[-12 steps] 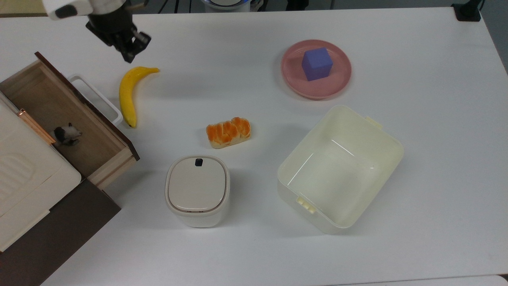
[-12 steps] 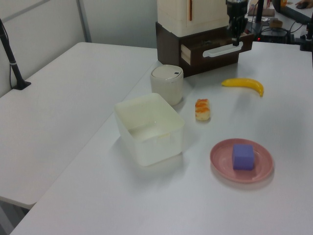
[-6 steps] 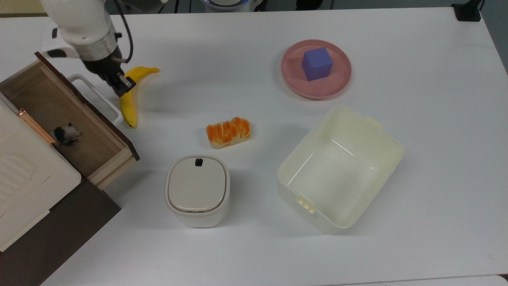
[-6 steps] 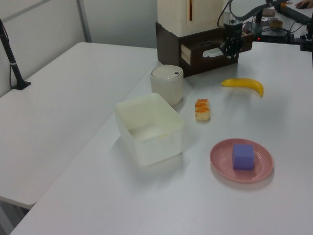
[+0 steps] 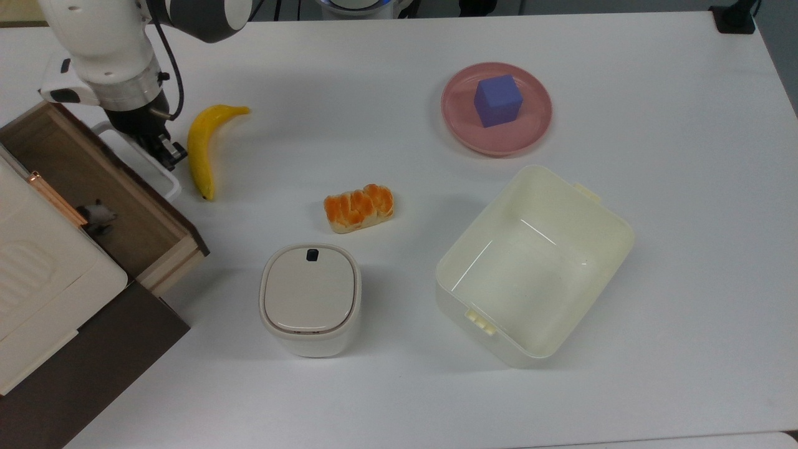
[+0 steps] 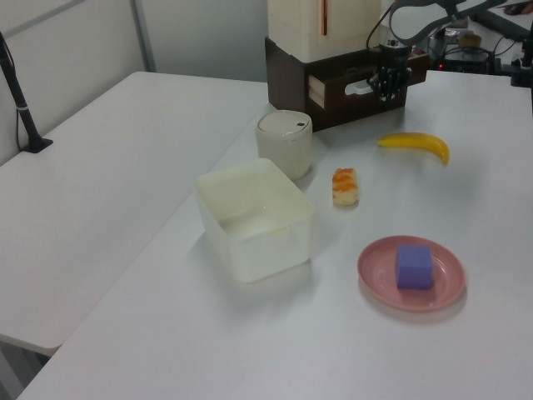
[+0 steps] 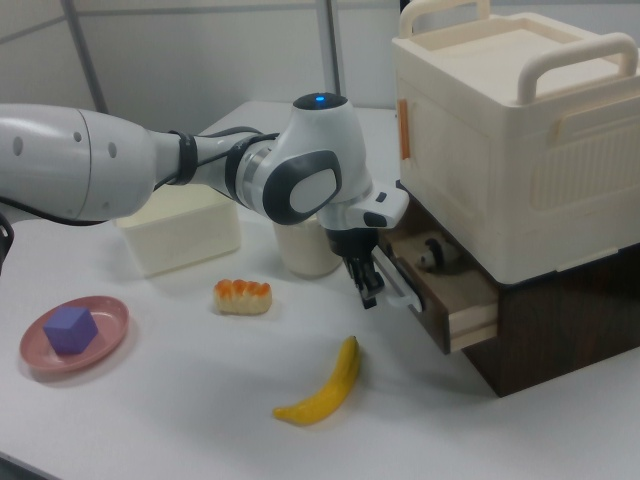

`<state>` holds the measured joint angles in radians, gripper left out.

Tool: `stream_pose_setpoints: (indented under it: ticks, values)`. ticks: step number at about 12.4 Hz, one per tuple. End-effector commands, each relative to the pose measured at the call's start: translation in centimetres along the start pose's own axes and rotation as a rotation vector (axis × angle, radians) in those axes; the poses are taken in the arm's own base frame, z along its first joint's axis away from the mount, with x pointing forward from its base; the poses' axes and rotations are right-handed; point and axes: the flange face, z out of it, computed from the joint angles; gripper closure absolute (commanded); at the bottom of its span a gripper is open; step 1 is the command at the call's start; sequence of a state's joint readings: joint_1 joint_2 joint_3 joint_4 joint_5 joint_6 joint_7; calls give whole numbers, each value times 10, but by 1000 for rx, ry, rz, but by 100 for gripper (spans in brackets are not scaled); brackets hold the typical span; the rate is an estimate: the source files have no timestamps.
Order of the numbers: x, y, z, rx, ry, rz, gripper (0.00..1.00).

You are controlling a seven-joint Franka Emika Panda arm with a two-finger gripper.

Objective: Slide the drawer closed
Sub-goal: 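Push the drawer front inward into the brown unit with the gripper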

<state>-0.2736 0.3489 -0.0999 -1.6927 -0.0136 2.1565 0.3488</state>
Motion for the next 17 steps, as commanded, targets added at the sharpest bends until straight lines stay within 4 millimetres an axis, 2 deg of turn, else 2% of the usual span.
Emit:
stream_pose_setpoints:
  ticks: [1,6,9,14,17]
  values:
    - [21,5,0,36,95,42,100]
    - [43,-1,-12,80,235,54,100]
    - [49,-5,-8,95,297,45,100]
    - [54,-9,-17,127,399,38,100]
    - [52,-11,-11,110,390,16,100]
